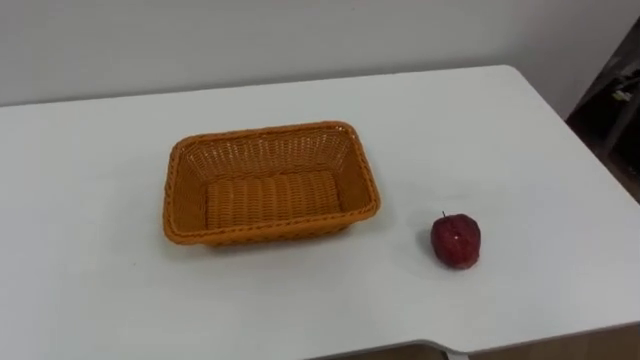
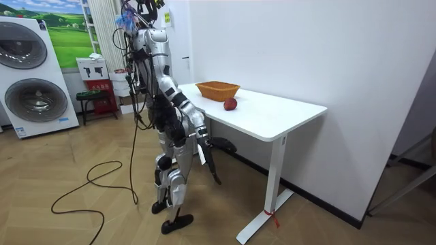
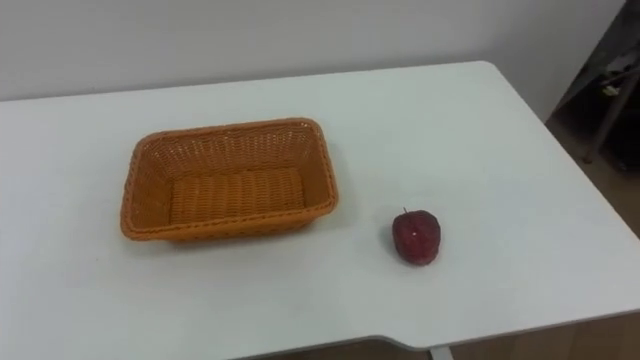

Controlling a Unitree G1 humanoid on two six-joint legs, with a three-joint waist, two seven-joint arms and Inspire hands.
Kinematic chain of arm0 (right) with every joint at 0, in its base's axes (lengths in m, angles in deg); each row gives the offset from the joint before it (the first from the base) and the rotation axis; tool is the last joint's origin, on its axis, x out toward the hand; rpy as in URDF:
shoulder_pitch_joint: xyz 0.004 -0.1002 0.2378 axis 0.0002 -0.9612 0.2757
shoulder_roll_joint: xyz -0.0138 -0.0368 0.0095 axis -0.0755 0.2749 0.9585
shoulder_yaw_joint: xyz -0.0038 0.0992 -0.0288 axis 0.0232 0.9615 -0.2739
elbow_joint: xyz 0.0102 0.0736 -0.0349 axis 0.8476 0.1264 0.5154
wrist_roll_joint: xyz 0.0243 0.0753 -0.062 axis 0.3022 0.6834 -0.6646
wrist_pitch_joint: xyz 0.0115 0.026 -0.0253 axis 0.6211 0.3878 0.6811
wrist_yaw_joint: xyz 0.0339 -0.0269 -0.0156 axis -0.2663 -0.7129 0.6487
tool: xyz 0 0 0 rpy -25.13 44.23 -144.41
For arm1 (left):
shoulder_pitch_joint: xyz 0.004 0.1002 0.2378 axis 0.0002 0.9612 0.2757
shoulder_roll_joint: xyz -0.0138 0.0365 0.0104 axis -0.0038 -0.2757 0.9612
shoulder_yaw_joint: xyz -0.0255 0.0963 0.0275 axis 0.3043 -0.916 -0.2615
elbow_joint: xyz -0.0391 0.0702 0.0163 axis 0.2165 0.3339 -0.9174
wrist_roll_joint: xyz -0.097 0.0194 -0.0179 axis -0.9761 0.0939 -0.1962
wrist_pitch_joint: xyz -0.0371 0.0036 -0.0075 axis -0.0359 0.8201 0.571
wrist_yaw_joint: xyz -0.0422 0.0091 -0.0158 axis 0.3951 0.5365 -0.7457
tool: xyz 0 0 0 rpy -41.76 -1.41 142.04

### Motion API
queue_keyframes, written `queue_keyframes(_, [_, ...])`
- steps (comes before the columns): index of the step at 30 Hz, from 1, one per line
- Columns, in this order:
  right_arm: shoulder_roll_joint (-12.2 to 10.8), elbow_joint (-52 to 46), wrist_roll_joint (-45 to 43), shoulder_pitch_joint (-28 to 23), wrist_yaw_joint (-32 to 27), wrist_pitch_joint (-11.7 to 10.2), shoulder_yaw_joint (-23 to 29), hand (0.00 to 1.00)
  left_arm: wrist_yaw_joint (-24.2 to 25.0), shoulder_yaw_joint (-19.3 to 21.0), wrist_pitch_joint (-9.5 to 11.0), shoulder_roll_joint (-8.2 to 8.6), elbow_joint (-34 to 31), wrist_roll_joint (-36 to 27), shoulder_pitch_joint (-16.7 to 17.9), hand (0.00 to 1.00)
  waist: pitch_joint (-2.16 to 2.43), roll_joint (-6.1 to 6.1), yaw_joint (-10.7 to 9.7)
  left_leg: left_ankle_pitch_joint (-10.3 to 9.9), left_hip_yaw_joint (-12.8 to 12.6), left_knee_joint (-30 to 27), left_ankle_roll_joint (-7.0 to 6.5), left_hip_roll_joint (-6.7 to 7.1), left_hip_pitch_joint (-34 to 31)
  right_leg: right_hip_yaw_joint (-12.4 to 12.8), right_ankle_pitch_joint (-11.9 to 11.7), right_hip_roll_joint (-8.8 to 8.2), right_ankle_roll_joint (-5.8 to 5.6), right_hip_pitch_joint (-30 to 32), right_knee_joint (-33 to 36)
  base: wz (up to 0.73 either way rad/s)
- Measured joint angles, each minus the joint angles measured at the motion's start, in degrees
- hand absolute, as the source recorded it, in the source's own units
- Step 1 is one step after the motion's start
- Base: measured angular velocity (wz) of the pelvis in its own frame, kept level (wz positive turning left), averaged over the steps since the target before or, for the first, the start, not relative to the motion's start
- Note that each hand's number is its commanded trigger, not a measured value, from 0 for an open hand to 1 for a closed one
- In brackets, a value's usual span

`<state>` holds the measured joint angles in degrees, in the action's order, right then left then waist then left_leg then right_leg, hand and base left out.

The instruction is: Pick and place apple

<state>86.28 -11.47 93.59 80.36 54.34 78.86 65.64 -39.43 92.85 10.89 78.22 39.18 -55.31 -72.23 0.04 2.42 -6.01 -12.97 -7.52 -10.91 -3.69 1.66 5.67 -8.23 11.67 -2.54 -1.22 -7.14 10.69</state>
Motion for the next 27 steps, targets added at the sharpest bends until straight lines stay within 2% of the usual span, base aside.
queue_keyframes(4, [0.1, -14.18, -7.61, -0.03, -8.75, -2.47, 0.53, 0.0, -0.99, -0.11, 0.78, 0.03, -0.78, 0.11, -0.61, 0.0, 0.07, -0.14, -0.03, 0.0, 0.07, 0.64, 0.0, -0.01, -0.68, 0.18, 0.0, 0.07, 0.0, 1.07, 0.25, -0.04])
queue_keyframes(6, [1.03, -21.77, -18.01, 0.28, -14.33, -5.02, -0.83, 0.0, -1.56, -0.32, 2.16, 0.03, -0.93, 0.38, -0.75, 0.0, 0.26, -0.25, 0.15, 0.01, 0.11, 0.27, 0.0, -0.04, -1.96, 0.12, -0.11, 0.12, 0.06, 2.14, 0.25, 0.0])
queue_keyframes(7, [1.2, -23.12, -21.28, 0.33, -15.55, -5.44, -0.98, 0.0, -1.79, -0.34, 2.36, 0.03, -0.93, 0.79, -0.75, 0.0, 0.2, 0.07, 0.29, 0.01, 0.11, -0.03, 0.0, 0.0, -2.13, 0.09, -0.15, 0.14, 0.04, 2.18, 0.2, 0.05])
queue_keyframes(8, [1.26, -26.06, -27.39, 0.33, -18.15, -6.26, -1.49, 0.0, -2.0, -0.42, 2.51, 0.01, -0.98, 1.14, -0.6, 0.0, 0.34, -0.22, 0.51, 0.02, 0.11, -0.37, 0.0, 0.04, -2.27, 0.08, -0.16, 0.16, 0.05, 2.21, 0.2, 0.04])
queue_keyframes(9, [1.43, -28.86, -32.45, 0.34, -20.0, -6.93, -2.07, 0.0, -1.99, -0.58, 2.51, 0.01, -0.81, 1.14, -0.56, 0.0, 0.28, -0.13, 0.68, 0.01, 0.22, -0.4, 0.0, 0.0, -2.37, 0.02, -0.16, 0.15, 0.05, 2.26, 0.15, 0.0])
queue_keyframes(12, [1.71, -33.7, -43.84, 0.09, -22.86, -7.16, -4.79, 0.0, -1.96, -1.79, 2.52, 0.04, -0.82, 1.14, -0.61, 0.0, 0.4, -0.39, 1.61, 0.01, 0.22, 0.25, 0.0, -0.07, -2.8, 0.19, -0.16, 0.14, 0.05, 2.88, 0.09, -0.01])
queue_keyframes(16, [1.7, -37.78, -51.73, 0.12, -24.32, -7.21, -8.27, 0.0, -1.97, -2.93, 2.51, 0.0, -0.77, 1.16, -0.94, 0.0, 0.33, -0.34, 2.21, 0.02, 0.31, -0.05, 0.0, -0.05, -3.15, 0.16, -0.17, 0.14, 0.03, 3.13, 0.07, 0.0])
queue_keyframes(20, [1.74, -41.1, -58.61, 0.11, -24.41, -7.82, -14.23, 0.0, -2.18, -5.22, 2.55, -0.07, -0.78, 1.15, -1.15, 0.0, 0.24, -0.61, 3.57, 0.03, 0.42, 0.0, 0.01, -0.06, -3.21, -0.19, -0.16, 0.1, 0.03, 3.2, -0.07, 0.0])
queue_keyframes(23, [1.76, -41.55, -60.64, 0.09, -22.33, -8.1, -19.05, 0.0, -2.17, -7.52, 2.83, -0.14, -0.8, 1.13, -1.69, 0.0, 0.13, -0.47, 4.99, 0.04, 0.4, -0.2, 0.02, -0.09, -2.88, 0.06, -0.17, 0.12, 0.03, 3.04, -0.1, 0.0])
queue_keyframes(27, [1.6, -41.3, -64.22, -0.53, -16.54, -8.49, -26.85, 0.0, -2.15, -11.01, 2.95, -0.2, -0.67, -0.07, -1.77, 0.0, -0.22, -0.74, 5.13, 0.04, 0.39, -0.3, 0.02, -0.06, -2.81, 0.2, -0.17, 0.04, 0.03, 2.87, -0.25, 0.01])
